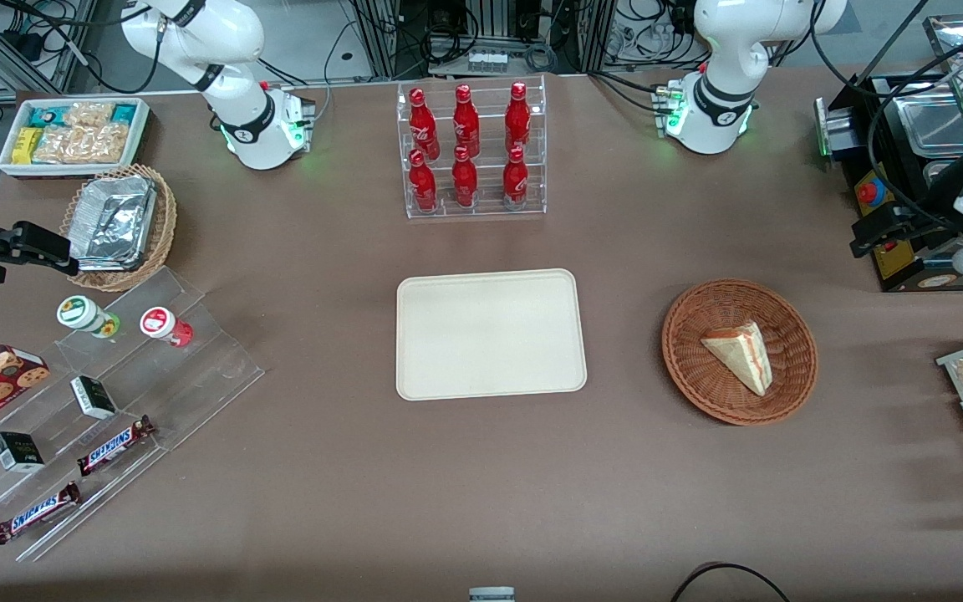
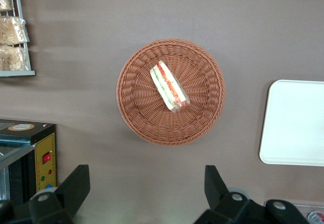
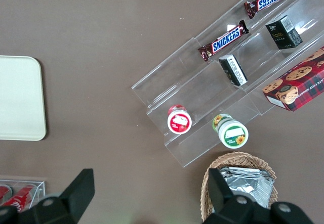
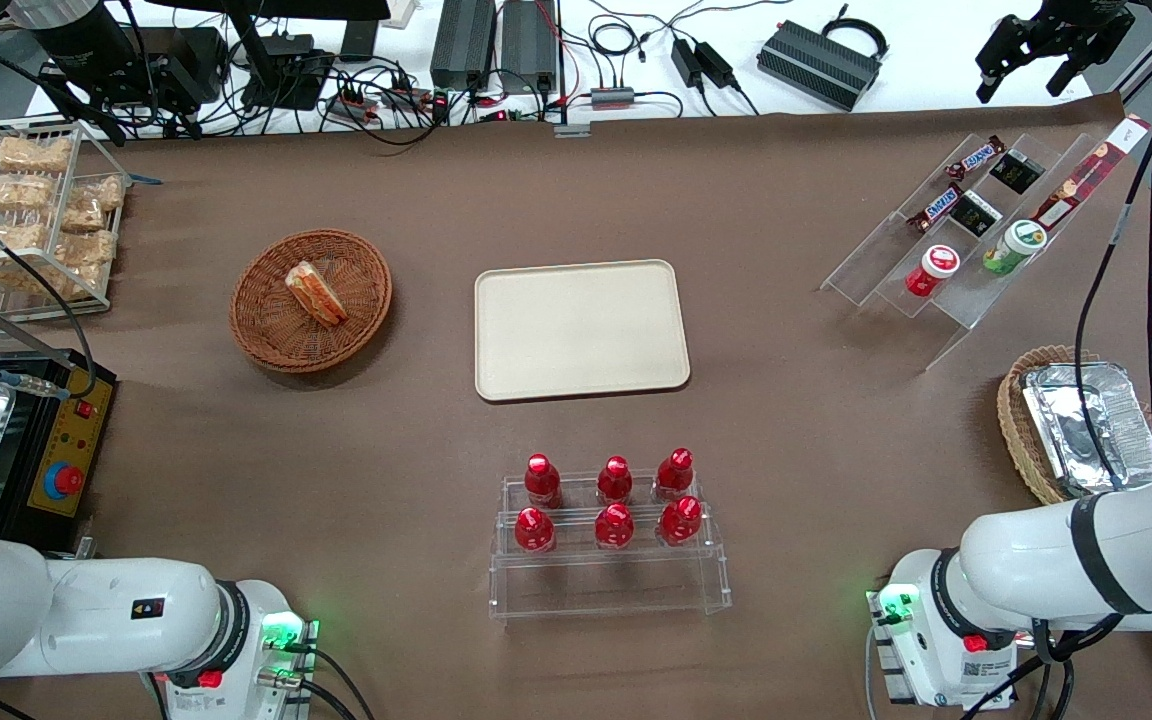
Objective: Place sandwich from basket to tray
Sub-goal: 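Move the left gripper over the wicker basket toward the wrapped sandwich, then lower the left gripper and close it on the wrapped sandwich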
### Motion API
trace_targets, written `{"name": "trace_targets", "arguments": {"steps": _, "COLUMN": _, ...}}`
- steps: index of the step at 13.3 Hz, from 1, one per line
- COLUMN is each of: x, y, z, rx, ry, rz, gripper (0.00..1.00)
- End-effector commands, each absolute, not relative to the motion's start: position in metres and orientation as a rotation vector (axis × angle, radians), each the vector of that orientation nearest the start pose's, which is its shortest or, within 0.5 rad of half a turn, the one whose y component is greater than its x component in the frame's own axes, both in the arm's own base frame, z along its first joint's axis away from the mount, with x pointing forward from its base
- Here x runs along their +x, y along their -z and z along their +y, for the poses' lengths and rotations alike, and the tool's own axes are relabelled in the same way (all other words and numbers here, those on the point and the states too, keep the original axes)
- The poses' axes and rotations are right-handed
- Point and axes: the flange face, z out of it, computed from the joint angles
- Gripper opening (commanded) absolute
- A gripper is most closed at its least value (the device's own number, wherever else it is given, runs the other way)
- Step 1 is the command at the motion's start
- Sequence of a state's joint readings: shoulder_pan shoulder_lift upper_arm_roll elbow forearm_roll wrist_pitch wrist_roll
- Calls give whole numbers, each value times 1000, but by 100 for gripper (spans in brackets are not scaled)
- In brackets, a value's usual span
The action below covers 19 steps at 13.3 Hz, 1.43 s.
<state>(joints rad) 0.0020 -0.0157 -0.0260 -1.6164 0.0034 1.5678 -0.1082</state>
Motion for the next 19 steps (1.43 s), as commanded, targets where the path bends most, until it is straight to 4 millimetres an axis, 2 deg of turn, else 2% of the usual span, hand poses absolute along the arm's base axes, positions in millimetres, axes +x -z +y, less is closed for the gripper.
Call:
{"name": "trace_targets", "arguments": {"steps": 1, "x": 548, "y": -612, "z": -17, "rx": -3127, "ry": -73, "rz": -98, "gripper": 100}}
{"name": "trace_targets", "arguments": {"steps": 4, "x": 554, "y": -606, "z": -17, "rx": -3125, "ry": -78, "rz": -103, "gripper": 100}}
{"name": "trace_targets", "arguments": {"steps": 7, "x": 570, "y": -570, "z": -15, "rx": -3111, "ry": -150, "rz": -132, "gripper": 100}}
{"name": "trace_targets", "arguments": {"steps": 8, "x": 574, "y": -558, "z": -15, "rx": -3107, "ry": -155, "rz": -193, "gripper": 100}}
{"name": "trace_targets", "arguments": {"steps": 11, "x": 586, "y": -507, "z": -19, "rx": -3071, "ry": -153, "rz": -469, "gripper": 100}}
{"name": "trace_targets", "arguments": {"steps": 15, "x": 585, "y": -434, "z": -49, "rx": -3003, "ry": -124, "rz": -763, "gripper": 100}}
{"name": "trace_targets", "arguments": {"steps": 17, "x": 582, "y": -406, "z": -58, "rx": -2995, "ry": -127, "rz": -785, "gripper": 100}}
{"name": "trace_targets", "arguments": {"steps": 19, "x": 576, "y": -380, "z": -59, "rx": -2985, "ry": -123, "rz": -828, "gripper": 100}}
